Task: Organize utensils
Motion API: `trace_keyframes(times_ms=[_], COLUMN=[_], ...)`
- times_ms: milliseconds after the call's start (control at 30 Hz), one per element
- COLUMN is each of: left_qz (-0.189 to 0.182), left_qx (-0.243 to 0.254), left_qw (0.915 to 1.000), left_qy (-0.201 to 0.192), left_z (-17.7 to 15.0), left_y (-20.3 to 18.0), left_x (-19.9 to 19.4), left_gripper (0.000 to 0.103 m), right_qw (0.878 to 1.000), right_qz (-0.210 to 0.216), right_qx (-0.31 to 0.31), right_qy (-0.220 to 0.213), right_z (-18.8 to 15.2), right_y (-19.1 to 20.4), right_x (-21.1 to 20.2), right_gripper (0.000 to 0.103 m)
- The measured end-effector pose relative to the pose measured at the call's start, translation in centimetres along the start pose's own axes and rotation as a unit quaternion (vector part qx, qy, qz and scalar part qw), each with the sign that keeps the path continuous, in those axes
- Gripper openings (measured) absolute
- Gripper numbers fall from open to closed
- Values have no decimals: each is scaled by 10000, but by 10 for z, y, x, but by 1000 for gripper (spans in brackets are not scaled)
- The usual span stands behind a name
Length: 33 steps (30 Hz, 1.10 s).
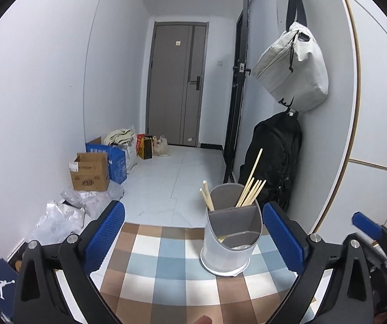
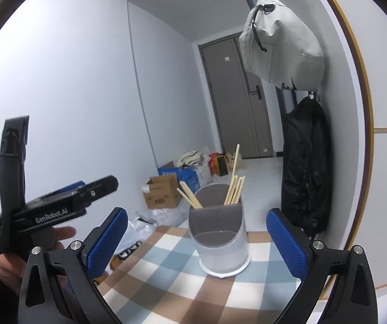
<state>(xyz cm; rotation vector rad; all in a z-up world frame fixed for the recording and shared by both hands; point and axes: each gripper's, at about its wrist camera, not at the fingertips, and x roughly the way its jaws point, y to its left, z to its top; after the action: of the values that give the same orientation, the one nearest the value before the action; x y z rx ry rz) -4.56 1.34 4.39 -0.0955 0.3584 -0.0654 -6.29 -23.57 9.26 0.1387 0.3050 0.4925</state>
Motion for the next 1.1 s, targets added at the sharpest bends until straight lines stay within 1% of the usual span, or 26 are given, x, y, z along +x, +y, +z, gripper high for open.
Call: trace_keyframes(times_ms=[167, 333, 467, 533, 633, 800, 1100], left_qz=[28, 108, 188, 209, 241, 223, 268], left_qx=[35, -28, 17, 105, 174, 169, 228], left_qw=[10000, 9999, 9998, 9997, 9996, 9996, 9993], left_qy=[12, 52, 48, 75, -16, 106, 139], left_z=[-6, -11, -15, -16, -16, -17, -18], left_y=[-2, 3, 5, 2, 0, -1, -3], left_x=[4, 10, 14, 16, 13, 17, 19], left_gripper=[100, 100, 100, 100, 100, 100, 100], right_qw=[9999, 9999, 9997, 9997, 9997, 9998, 9998], right_qz=[-84, -154, -199, -177, -199, -149, -110], right_qx=[74, -60, -126, -67, -35, 87, 37], right_qy=[-71, 20, 106, 134, 98, 132, 160], right_z=[-4, -13, -19, -19, -19, -19, -20], right_y=[-6, -9, -13, -16, -18, -20, -17], right_x=[-3, 6, 14, 18, 21, 25, 25], right_gripper=[103, 103, 103, 103, 103, 103, 103])
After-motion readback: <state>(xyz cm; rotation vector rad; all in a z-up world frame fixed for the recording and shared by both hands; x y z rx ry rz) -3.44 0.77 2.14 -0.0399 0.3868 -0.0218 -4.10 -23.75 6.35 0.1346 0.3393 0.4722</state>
